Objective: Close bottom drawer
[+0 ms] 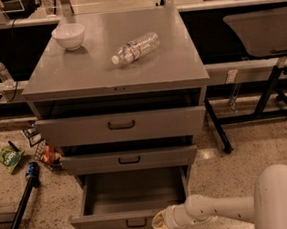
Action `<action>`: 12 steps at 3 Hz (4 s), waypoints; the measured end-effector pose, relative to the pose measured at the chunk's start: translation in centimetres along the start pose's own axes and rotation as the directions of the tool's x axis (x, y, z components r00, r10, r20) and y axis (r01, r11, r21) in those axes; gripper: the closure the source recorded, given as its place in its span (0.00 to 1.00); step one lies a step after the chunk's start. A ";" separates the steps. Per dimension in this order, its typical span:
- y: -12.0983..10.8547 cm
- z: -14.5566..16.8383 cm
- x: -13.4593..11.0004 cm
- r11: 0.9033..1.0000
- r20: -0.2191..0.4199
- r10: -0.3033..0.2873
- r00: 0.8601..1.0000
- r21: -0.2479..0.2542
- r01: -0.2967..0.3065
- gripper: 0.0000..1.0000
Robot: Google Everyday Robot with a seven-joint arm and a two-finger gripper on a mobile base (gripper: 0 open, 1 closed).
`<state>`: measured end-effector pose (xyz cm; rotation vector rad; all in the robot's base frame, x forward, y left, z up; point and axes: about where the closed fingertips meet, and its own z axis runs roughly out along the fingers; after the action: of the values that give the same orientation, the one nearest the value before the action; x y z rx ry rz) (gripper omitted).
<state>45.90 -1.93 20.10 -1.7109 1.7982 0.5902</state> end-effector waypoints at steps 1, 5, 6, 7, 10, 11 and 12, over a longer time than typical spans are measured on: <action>-0.7 1.2 0.8 0.997 -0.021 -0.035 0.999 0.070 0.037 1.00; -7.3 2.8 3.8 0.956 -0.107 -0.087 0.990 0.271 0.114 1.00; -8.2 3.5 4.2 0.958 -0.102 -0.093 0.990 0.261 0.116 1.00; -9.7 4.1 4.7 0.960 -0.099 -0.094 0.991 0.255 0.116 1.00; -16.7 5.6 6.5 0.956 -0.106 -0.114 0.988 0.258 0.138 1.00; -17.6 5.6 6.5 0.954 -0.108 -0.120 0.987 0.264 0.144 1.00; -17.6 4.6 5.7 0.960 -0.064 -0.114 0.991 0.250 0.126 1.00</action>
Offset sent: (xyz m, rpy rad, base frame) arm 0.0351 -0.0063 -0.0489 -0.0726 -0.1921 -0.1352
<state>63.89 -4.43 14.23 -1.6554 1.7060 0.2552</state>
